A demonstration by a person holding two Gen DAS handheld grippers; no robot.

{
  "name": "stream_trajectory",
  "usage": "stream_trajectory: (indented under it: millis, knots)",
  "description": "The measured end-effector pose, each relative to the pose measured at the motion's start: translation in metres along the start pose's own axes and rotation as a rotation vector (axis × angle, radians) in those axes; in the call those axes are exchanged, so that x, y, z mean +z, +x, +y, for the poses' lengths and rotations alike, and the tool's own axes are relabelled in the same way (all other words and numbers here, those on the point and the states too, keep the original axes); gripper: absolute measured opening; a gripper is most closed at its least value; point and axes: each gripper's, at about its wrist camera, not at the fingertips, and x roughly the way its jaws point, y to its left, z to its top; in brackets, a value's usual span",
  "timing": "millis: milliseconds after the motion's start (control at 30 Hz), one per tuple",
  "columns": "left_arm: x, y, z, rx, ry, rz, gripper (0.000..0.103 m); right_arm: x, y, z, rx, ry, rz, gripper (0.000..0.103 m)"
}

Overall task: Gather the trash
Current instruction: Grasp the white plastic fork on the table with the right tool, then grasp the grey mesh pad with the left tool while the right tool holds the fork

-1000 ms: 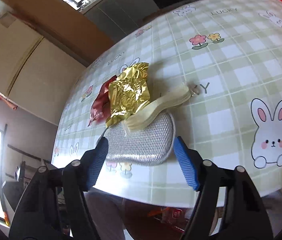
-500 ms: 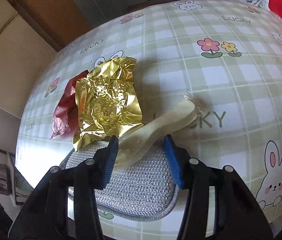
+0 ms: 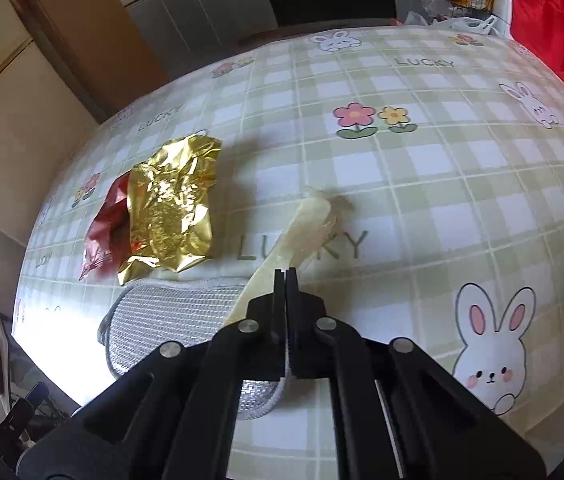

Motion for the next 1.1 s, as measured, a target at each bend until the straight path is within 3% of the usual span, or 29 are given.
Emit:
stream_trajectory:
  millis: [33, 100, 167, 333, 400, 467, 567, 700, 867, 1100]
  knots:
    - [0.001, 0.001, -0.003, -0.001, 0.006, 0.001, 0.09, 0.001, -0.001, -0.002, 0.0, 0.002, -0.005, 0.013]
    - [0.001, 0.003, -0.008, -0.004, 0.014, 0.003, 0.09, 0.003, -0.001, -0.002, 0.034, 0.02, -0.013, 0.044]
    - [0.002, 0.005, -0.012, -0.006, 0.022, 0.006, 0.09, 0.008, 0.0, -0.002, 0.022, 0.031, -0.022, 0.057]
    - [0.003, 0.01, -0.021, -0.006, 0.029, 0.017, 0.09, 0.012, 0.022, 0.002, -0.017, 0.012, 0.025, 0.052]
    - [0.003, 0.012, -0.024, -0.011, 0.032, 0.024, 0.09, 0.008, 0.027, 0.005, -0.041, -0.022, 0.043, 0.027]
    - [0.004, 0.016, -0.03, -0.018, 0.039, 0.033, 0.089, 0.004, 0.025, 0.003, -0.034, -0.035, 0.03, 0.023]
    - [0.005, 0.025, -0.038, -0.04, 0.041, 0.057, 0.082, -0.003, 0.018, -0.005, 0.014, -0.006, 0.011, 0.023]
    - [0.007, 0.05, -0.055, -0.093, 0.065, 0.115, 0.063, -0.017, 0.008, -0.008, 0.047, -0.015, 0.001, 0.023]
    - [0.007, 0.084, -0.066, -0.109, 0.004, 0.172, 0.061, -0.03, 0.004, -0.002, 0.038, -0.082, -0.014, 0.023]
    - [0.017, 0.112, -0.065, -0.071, -0.057, 0.184, 0.054, -0.033, 0.004, 0.0, 0.035, -0.129, -0.026, 0.023]
